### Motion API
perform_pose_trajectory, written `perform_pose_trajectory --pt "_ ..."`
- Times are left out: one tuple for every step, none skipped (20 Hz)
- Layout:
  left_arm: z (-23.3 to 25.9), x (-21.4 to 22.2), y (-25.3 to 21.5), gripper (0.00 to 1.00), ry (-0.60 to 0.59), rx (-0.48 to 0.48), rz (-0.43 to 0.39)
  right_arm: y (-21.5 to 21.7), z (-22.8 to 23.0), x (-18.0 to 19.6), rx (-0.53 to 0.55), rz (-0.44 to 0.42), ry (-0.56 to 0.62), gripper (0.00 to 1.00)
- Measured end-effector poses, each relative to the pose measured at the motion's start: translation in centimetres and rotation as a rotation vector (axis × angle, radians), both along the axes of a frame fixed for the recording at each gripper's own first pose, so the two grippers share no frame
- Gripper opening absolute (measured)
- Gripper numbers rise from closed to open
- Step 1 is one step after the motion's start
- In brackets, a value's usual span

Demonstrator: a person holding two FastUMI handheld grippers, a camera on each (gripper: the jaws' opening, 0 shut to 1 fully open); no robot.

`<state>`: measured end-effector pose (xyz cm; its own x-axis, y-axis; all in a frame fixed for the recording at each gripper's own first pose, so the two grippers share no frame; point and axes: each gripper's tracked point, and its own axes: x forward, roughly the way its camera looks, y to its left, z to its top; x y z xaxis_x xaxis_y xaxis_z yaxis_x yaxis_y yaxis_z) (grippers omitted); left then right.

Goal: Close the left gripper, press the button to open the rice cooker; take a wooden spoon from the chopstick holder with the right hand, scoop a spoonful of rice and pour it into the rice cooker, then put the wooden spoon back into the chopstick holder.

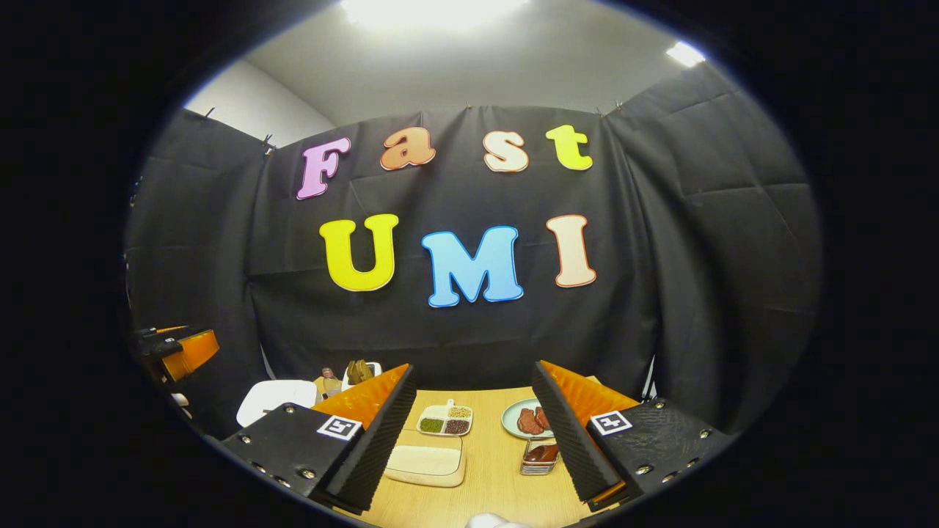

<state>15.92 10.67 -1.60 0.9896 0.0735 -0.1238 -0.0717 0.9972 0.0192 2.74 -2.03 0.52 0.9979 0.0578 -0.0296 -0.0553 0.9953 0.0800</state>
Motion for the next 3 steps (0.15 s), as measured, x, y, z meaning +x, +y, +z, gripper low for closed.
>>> perform_pose_trajectory --pt "-0.01 -0.12 0.08 1.0 0.0 0.003 -0.001 0.07 -0.11 -0.02 0.005 0.0 0.004 0.98" --pt "0.09 -0.08 -0.05 1.0 -0.003 0.004 -0.005 -0.02 -0.08 -0.11 0.006 -0.002 0.006 0.98" --pt "0.23 -0.07 -0.05 1.0 -0.005 0.008 -0.006 -0.03 0.03 -0.18 0.009 -0.006 0.003 0.98"
